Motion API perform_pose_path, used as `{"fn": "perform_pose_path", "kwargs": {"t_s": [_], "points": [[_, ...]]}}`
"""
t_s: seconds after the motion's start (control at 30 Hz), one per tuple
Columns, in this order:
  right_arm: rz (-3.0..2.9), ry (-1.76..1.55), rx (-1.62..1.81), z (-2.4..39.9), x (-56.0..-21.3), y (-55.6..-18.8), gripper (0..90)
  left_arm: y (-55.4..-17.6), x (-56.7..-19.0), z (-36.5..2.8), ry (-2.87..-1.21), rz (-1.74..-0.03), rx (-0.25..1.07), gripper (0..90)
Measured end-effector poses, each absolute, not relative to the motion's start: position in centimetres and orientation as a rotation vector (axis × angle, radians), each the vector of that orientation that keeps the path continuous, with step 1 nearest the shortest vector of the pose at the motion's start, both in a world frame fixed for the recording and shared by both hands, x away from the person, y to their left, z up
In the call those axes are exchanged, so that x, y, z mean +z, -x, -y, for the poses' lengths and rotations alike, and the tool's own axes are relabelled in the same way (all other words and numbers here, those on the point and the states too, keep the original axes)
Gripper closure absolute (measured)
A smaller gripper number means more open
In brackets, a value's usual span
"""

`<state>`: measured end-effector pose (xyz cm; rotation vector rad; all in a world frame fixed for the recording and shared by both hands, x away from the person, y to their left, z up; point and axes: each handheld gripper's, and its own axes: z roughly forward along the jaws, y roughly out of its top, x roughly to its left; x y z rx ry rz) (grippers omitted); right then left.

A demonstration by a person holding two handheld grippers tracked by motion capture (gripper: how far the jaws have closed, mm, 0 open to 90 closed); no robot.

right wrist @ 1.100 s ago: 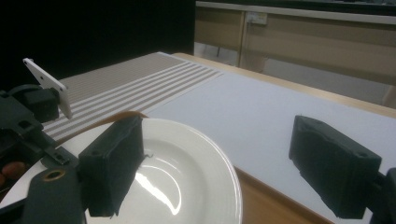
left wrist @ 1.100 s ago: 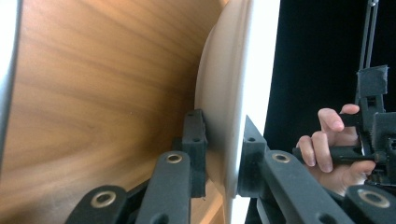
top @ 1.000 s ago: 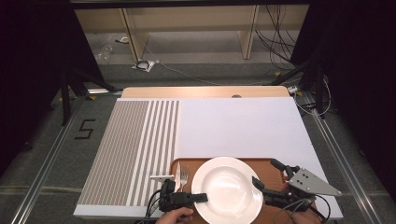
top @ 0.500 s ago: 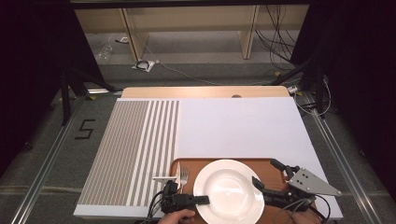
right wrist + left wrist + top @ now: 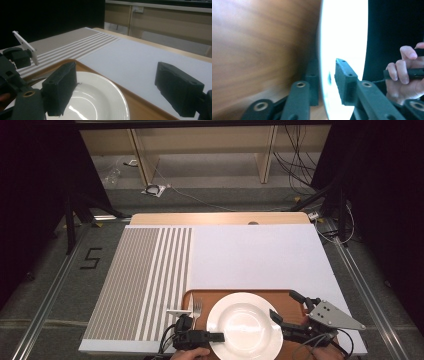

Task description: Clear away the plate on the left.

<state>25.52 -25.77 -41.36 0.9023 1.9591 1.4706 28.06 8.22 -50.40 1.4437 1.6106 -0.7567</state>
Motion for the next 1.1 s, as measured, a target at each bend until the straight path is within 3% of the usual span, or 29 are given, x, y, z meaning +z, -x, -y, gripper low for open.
{"fn": "perform_pose_path", "kwargs": {"t_s": [0.23,0.7,1.1], "points": [[-1.958,-0.903,1.474,25.8,-41.3,-25.5,18.7,-28.3,-49.5,-8.2,-1.489,-1.590,-0.744,45.2],[-1.965,-0.903,1.470,25.8,-41.3,-25.5,18.7,-29.0,-47.4,-9.7,-1.593,-1.507,-0.627,34.1],[-1.965,-0.903,1.480,25.8,-41.3,-25.5,18.7,-29.4,-44.7,-10.6,-1.741,-1.366,-0.330,34.5]]}}
